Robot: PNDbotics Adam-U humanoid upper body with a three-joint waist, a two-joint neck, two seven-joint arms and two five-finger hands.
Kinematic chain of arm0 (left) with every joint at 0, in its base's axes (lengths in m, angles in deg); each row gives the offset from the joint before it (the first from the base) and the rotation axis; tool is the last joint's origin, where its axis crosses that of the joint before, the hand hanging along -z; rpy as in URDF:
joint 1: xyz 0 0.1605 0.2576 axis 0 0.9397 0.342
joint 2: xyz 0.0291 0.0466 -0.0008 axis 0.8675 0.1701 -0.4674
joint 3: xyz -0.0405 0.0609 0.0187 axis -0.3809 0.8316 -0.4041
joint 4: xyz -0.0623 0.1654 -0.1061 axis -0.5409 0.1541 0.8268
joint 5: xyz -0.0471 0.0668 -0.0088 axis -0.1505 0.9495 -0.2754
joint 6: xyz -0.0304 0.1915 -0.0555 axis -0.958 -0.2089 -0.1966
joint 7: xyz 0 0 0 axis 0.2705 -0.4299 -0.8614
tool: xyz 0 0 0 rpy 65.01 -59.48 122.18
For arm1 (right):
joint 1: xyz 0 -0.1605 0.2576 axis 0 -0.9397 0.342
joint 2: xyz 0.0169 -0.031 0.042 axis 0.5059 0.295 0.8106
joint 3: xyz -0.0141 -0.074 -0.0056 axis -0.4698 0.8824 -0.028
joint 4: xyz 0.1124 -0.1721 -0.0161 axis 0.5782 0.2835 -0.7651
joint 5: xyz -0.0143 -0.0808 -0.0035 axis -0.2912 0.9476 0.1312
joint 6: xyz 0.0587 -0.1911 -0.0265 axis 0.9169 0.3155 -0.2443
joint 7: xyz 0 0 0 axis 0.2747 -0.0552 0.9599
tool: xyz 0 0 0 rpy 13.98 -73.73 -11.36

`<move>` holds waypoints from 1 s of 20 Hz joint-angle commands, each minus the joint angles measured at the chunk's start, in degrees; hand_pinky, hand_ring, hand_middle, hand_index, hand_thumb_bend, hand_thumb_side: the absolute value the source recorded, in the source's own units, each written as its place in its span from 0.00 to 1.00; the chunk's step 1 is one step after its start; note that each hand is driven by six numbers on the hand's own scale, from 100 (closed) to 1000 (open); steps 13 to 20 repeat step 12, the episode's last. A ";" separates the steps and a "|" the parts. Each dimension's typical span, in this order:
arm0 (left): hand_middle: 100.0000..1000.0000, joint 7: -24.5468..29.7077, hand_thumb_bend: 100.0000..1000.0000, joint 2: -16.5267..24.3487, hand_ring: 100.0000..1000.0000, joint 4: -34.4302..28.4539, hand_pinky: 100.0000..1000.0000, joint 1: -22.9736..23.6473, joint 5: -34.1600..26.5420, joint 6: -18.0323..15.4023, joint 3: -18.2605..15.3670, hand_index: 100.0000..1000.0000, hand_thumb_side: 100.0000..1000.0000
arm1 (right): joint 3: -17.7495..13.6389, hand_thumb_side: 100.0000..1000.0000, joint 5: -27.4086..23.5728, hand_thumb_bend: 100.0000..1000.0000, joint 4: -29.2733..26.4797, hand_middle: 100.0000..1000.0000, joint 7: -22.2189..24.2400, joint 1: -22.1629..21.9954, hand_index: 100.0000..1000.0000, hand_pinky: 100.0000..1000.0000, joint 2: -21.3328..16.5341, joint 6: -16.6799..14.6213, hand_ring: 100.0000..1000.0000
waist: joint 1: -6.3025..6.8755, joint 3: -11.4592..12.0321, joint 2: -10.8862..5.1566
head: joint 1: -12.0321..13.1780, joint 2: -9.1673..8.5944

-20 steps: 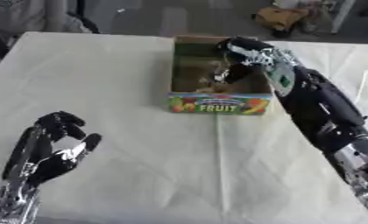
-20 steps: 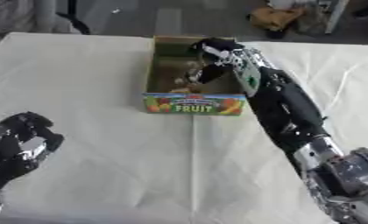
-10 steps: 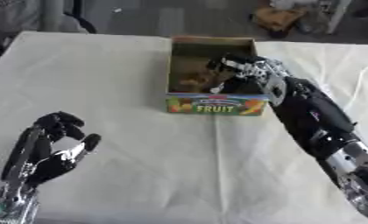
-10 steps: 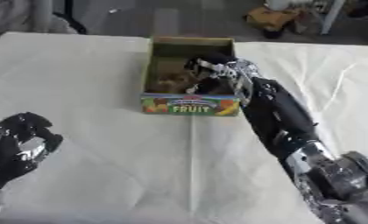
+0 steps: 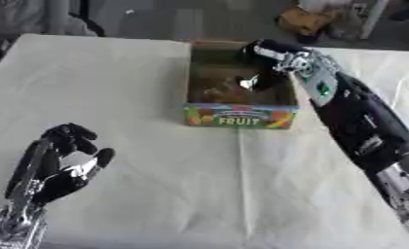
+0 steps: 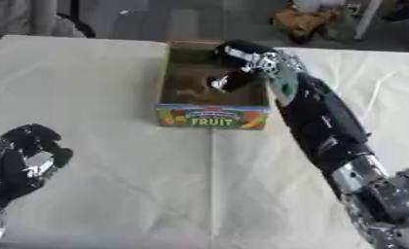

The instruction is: Pick up objects on the table and place them in the box.

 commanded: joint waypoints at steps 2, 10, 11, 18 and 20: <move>0.48 -0.63 0.61 1.09 0.44 -0.68 0.50 -0.27 0.09 -0.08 -0.87 0.53 0.30 | -0.96 0.13 -6.80 0.00 -10.59 0.72 -2.20 -2.65 0.81 0.72 -5.93 1.41 0.72 | -0.07 -0.55 -0.67 | 1.05 0.33; 0.48 -1.68 0.61 1.46 0.44 -0.72 0.50 -0.32 0.25 0.01 -1.62 0.54 0.30 | -7.81 0.14 -22.54 0.00 -26.33 0.66 -12.73 -16.36 0.79 0.67 -7.77 8.60 0.65 | -0.20 -2.20 -0.02 | 2.56 0.33; 0.48 -1.71 0.61 1.47 0.44 -0.73 0.50 -0.33 0.26 0.02 -1.62 0.54 0.30 | -7.92 0.14 -23.29 0.00 -27.11 0.66 -13.14 -16.84 0.79 0.67 -7.79 9.21 0.65 | -0.20 -2.21 0.00 | 2.58 0.33; 0.48 -1.73 0.61 1.47 0.44 -0.73 0.50 -0.33 0.26 0.03 -1.62 0.54 0.30 | -7.96 0.14 -23.71 0.00 -27.61 0.66 -13.32 -17.08 0.79 0.67 -7.81 9.64 0.65 | -0.20 -2.22 0.01 | 2.60 0.33; 0.48 -1.73 0.61 1.47 0.44 -0.73 0.50 -0.33 0.26 0.03 -1.62 0.54 0.30 | -7.96 0.14 -23.71 0.00 -27.61 0.66 -13.32 -17.08 0.79 0.67 -7.81 9.64 0.65 | -0.20 -2.22 0.01 | 2.60 0.33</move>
